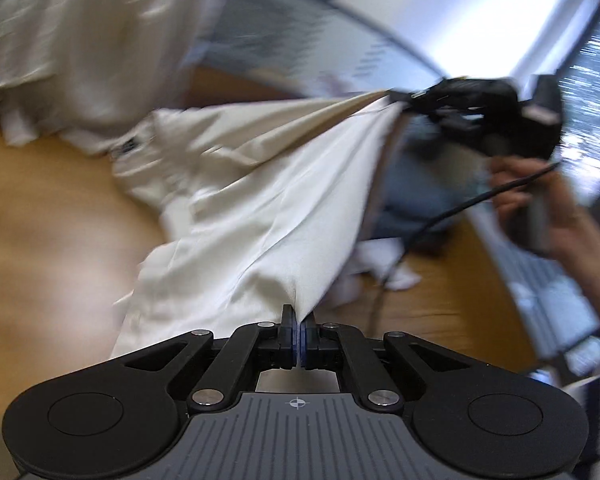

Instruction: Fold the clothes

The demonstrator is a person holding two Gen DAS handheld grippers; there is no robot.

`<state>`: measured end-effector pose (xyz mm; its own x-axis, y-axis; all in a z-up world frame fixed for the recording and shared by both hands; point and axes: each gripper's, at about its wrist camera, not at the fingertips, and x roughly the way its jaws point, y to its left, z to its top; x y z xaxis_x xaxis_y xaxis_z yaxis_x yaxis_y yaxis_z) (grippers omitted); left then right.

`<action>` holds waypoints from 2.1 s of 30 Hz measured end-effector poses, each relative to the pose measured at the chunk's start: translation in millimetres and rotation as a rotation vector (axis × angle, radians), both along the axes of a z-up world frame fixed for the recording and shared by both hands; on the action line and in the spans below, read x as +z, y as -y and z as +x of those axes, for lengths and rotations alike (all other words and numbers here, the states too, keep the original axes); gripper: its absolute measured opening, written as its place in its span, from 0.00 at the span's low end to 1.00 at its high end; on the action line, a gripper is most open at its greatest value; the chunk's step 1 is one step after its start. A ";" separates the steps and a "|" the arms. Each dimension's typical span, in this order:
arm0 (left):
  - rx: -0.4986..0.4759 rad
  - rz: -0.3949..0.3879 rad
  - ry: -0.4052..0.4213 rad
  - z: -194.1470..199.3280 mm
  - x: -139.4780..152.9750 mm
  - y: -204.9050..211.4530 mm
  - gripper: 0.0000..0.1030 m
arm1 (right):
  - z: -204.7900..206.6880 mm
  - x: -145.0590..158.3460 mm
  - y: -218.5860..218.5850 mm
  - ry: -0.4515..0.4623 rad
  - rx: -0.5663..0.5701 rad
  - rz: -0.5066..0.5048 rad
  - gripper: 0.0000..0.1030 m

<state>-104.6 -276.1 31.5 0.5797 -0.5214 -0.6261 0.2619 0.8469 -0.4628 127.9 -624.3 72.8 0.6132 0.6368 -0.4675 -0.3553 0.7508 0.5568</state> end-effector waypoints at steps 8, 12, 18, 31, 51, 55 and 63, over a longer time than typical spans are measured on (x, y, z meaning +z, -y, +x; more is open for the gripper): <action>-0.315 -0.086 0.071 52.7 15.4 92.0 0.04 | -5.6 24.9 106.4 0.063 -0.252 -0.206 0.04; -0.435 -0.064 0.062 75.4 2.6 141.6 0.05 | -1.0 6.0 135.6 0.026 -0.312 -0.341 0.04; -0.461 0.029 0.022 95.9 -20.0 160.5 0.54 | 11.6 -50.0 149.4 -0.089 -0.295 -0.490 0.11; -0.192 0.175 -0.066 139.3 -43.3 36.9 0.61 | -46.2 -61.5 102.8 -0.107 -0.276 -0.503 0.64; -0.275 0.395 -0.081 258.7 -140.6 -57.3 0.66 | -145.0 -111.1 -84.7 -0.277 -0.355 -0.362 0.72; -0.366 0.415 -0.047 273.4 -153.1 -49.5 0.66 | -157.6 -132.0 -140.4 -0.309 -0.333 -0.322 0.72; -0.495 0.415 0.032 285.1 -157.6 -31.6 0.21 | -161.7 -184.5 -255.4 -0.325 -0.336 -0.358 0.72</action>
